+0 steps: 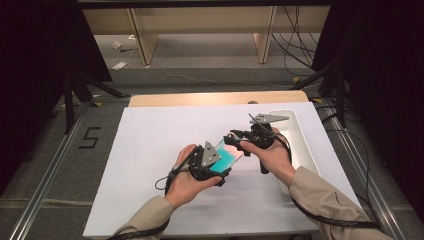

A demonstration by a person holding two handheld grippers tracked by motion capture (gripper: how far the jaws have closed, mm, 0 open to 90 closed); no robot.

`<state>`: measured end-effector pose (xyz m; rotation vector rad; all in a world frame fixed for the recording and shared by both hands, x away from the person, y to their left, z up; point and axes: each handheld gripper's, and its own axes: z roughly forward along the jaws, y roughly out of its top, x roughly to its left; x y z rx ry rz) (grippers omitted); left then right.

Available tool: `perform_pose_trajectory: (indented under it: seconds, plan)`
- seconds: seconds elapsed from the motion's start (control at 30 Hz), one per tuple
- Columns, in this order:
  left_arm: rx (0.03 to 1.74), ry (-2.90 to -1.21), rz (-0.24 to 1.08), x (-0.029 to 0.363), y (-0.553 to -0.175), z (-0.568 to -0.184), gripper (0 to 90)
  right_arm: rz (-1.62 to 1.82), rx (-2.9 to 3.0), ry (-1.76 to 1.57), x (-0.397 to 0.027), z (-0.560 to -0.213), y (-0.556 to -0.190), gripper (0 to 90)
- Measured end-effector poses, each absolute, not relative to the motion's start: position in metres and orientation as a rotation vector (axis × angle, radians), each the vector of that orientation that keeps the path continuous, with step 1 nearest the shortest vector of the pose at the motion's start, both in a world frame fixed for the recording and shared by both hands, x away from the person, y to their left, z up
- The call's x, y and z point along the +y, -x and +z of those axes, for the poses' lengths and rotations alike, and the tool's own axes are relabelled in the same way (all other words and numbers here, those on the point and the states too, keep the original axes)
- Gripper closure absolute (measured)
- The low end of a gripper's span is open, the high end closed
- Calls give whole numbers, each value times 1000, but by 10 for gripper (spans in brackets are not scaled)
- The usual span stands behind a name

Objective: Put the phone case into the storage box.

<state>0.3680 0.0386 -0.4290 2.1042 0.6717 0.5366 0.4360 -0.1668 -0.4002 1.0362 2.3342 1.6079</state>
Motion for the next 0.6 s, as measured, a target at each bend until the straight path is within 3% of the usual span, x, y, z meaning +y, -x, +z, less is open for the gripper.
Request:
perform_pose_trajectory:
  seconds: [0.6]
  plan:
    - [671, -2106, 544, 37, -368, -431, 165, 1679, 2337, -1089, -169, -398, -436, 664]
